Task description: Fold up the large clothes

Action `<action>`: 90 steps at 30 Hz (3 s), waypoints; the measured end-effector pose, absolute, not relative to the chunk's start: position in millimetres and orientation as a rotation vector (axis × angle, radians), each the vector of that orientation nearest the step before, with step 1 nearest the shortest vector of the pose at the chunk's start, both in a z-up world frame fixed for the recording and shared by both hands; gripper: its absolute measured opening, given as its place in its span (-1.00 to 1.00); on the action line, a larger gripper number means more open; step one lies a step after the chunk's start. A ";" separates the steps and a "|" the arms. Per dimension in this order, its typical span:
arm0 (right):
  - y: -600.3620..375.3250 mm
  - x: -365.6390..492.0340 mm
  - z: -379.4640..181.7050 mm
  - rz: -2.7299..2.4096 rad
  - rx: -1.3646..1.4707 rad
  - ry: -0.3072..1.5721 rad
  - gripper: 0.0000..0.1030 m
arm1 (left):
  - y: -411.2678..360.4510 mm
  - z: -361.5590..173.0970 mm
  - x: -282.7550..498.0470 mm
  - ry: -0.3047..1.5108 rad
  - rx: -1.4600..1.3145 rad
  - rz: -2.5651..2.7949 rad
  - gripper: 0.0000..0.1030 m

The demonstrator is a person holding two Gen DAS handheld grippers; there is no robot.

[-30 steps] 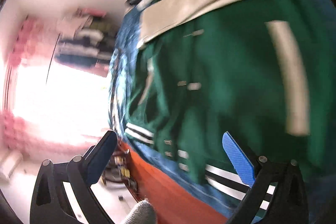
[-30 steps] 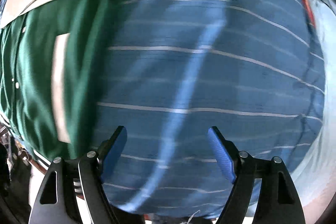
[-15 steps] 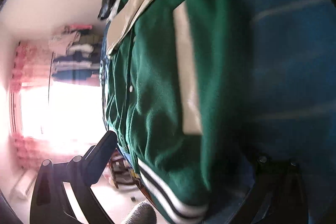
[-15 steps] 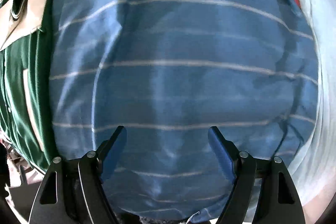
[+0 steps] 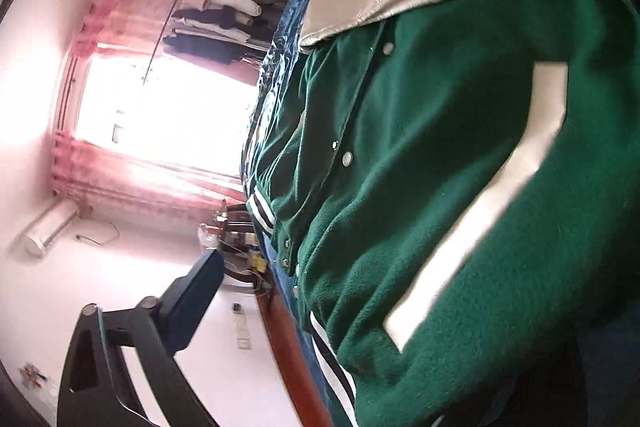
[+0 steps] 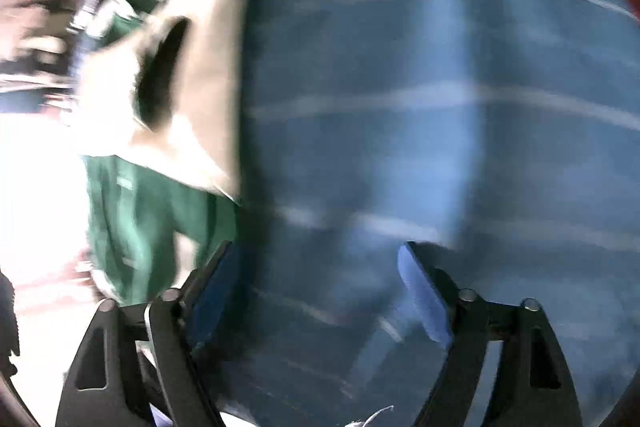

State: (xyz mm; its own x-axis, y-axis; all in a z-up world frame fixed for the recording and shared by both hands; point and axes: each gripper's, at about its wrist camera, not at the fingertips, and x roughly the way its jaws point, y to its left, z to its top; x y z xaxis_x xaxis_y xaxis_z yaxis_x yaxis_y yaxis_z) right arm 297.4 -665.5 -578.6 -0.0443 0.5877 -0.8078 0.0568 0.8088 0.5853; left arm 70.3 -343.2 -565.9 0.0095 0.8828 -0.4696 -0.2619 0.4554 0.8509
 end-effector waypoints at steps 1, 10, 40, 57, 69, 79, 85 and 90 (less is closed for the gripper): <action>-664.3 307.0 -579.8 0.505 0.578 1.561 0.69 | -342.2 -563.2 69.9 1.247 0.618 0.975 0.44; -572.2 345.2 -641.8 0.669 0.867 1.557 0.76 | -332.9 -536.7 71.8 1.263 0.436 0.782 -0.65; -66.2 366.8 -493.3 0.363 0.153 1.627 -0.64 | 64.4 -487.4 58.7 1.337 -0.580 0.456 -0.55; -78.4 356.2 -500.8 0.451 0.256 1.669 0.32 | 141.2 -535.8 -37.0 1.290 -0.986 0.536 0.46; -125.0 338.5 -539.2 0.325 0.320 1.698 0.32 | 162.9 -490.0 -19.4 1.131 -0.700 0.742 -1.00; -159.6 338.9 -527.2 0.309 0.271 1.671 0.32 | 168.1 -524.7 -39.6 1.166 -1.005 0.570 -0.80; -174.1 334.6 -542.3 0.262 0.271 1.705 0.32 | 143.1 -539.4 -31.0 1.222 -0.989 0.540 0.98; -171.6 330.6 -557.2 0.256 0.264 1.724 0.32 | 132.0 -544.9 -18.1 1.247 -0.879 0.577 -0.28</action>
State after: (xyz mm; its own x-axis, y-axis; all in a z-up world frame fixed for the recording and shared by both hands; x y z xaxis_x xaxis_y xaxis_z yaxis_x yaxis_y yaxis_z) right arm 330.6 -171.6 -557.2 -0.1641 0.3168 -0.9342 0.0321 0.9482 0.3160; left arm -18.1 132.0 -544.9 0.2478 -0.0834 -0.9652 -0.7901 0.5592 -0.2511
